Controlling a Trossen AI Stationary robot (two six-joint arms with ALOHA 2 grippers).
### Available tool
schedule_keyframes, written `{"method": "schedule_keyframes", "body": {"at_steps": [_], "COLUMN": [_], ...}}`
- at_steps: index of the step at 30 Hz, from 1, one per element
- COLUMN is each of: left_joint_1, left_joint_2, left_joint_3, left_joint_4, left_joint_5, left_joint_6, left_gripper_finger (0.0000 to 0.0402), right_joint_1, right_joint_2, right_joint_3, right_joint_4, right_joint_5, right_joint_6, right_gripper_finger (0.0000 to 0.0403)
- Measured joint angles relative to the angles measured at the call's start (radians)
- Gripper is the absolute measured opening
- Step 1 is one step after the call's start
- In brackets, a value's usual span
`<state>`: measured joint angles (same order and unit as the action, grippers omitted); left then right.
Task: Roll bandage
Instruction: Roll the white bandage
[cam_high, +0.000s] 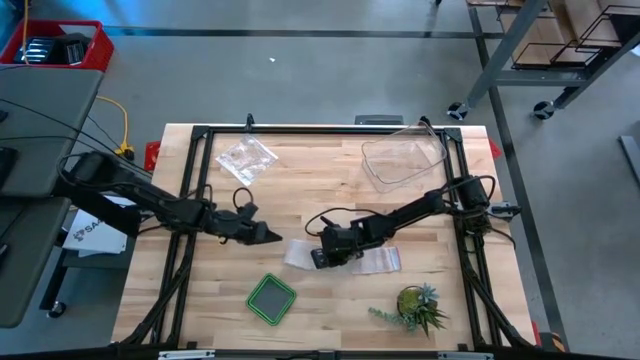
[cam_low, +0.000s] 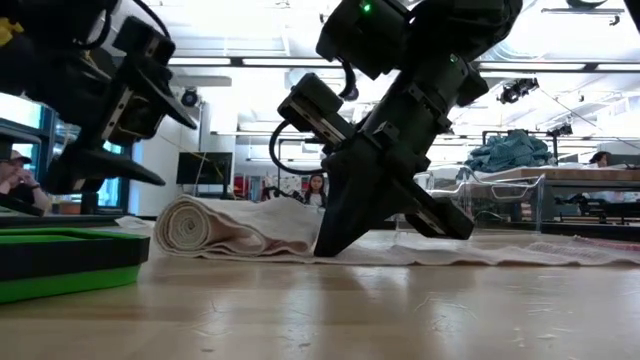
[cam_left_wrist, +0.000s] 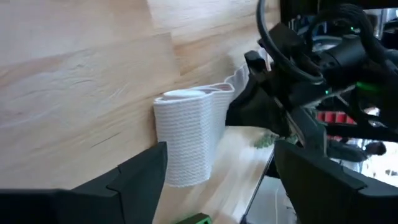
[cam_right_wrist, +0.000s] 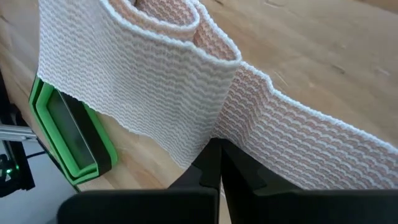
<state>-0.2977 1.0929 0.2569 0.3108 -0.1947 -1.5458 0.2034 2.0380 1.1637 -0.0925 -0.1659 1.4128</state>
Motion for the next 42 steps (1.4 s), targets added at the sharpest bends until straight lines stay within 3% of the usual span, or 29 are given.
{"method": "schedule_keyframes", "body": {"at_steps": [7,11,16,24,32,39,42], "left_joint_1": [0.0,0.0,0.001,0.001,0.022,0.018,0.015], "left_joint_2": [0.174,0.255,0.349,0.484,0.528,0.487,0.464], "left_joint_3": [0.002,0.002,0.006,0.077,0.12,0.114,0.115], "left_joint_4": [0.17,0.172,0.355,0.382,0.38,0.327,0.245], "left_joint_5": [0.064,0.106,0.109,0.179,0.155,0.253,0.232], "left_joint_6": [-0.012,-0.043,-0.058,-0.073,-0.051,-0.053,-0.055], "left_gripper_finger": [0.0297,0.0297,0.0297,0.0297,0.0296,0.0296,0.0296], "right_joint_1": [-0.002,-0.002,-0.002,-0.002,-0.002,-0.002,-0.002], "right_joint_2": [0.0,0.0,0.0,0.0,0.0,0.0,0.0], "right_joint_3": [0.0,0.0,0.0,0.0,0.0,0.0,0.0], "right_joint_4": [0.0,0.0,0.0,0.0,0.004,0.006,0.007], "right_joint_5": [-0.001,-0.001,0.0,0.006,-0.001,-0.001,-0.001], "right_joint_6": [-0.007,-0.007,-0.007,-0.019,-0.026,-0.026,-0.031], "right_gripper_finger": [0.0,0.0,0.0,0.0,0.0,0.0,0.0]}}
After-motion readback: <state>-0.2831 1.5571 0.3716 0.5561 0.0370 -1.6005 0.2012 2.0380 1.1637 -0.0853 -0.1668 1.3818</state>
